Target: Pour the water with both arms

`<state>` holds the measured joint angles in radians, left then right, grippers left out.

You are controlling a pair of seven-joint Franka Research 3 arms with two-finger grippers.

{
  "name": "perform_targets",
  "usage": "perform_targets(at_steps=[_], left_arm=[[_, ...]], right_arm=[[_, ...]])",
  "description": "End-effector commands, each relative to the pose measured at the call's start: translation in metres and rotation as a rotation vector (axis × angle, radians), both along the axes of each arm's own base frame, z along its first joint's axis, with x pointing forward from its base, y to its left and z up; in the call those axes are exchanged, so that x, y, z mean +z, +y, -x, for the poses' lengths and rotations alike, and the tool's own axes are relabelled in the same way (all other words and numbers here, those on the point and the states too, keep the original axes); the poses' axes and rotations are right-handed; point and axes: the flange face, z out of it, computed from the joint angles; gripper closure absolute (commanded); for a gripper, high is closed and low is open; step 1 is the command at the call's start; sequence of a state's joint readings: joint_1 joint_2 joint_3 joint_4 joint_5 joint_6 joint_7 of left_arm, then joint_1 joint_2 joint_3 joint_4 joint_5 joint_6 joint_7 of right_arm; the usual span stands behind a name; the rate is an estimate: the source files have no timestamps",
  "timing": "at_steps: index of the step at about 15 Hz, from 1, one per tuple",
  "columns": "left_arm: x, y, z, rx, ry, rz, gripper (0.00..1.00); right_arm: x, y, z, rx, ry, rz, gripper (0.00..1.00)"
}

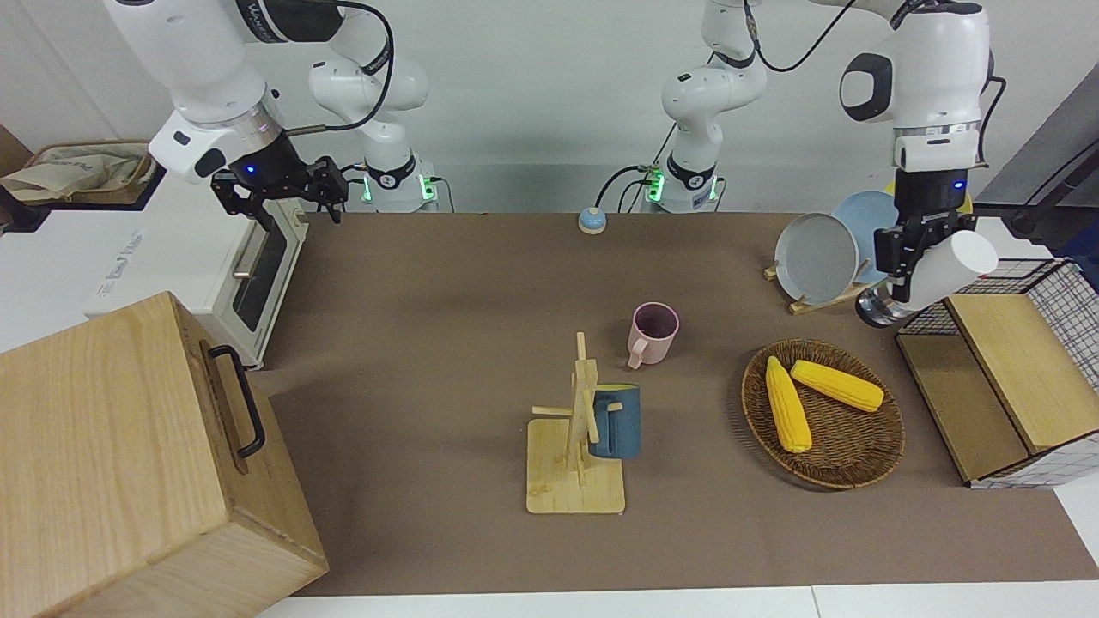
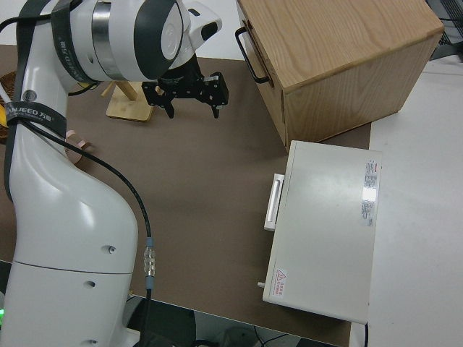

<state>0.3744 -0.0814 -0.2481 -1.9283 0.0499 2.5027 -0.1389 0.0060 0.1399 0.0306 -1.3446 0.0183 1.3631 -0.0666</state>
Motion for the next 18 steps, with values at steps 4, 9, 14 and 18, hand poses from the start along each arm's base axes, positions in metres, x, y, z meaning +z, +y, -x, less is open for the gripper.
perform_targets(at_steps=[4,9,14,18], left_arm=[[0.029,0.103,-0.024,0.008,-0.056,-0.061,1.0],[0.013,0.185,-0.018,-0.075,-0.06,-0.069,1.0],[-0.009,0.236,-0.006,-0.123,-0.081,-0.054,1.0],[-0.031,0.273,0.001,-0.154,-0.151,-0.086,1.0]], right_arm=[[0.001,0.0,0.006,0.012,0.002,-0.02,0.009],[0.001,0.0,0.006,0.012,0.002,-0.02,0.009],[0.001,0.0,0.006,0.012,0.002,-0.02,0.009],[0.001,0.0,0.006,0.012,0.002,-0.02,0.009]])
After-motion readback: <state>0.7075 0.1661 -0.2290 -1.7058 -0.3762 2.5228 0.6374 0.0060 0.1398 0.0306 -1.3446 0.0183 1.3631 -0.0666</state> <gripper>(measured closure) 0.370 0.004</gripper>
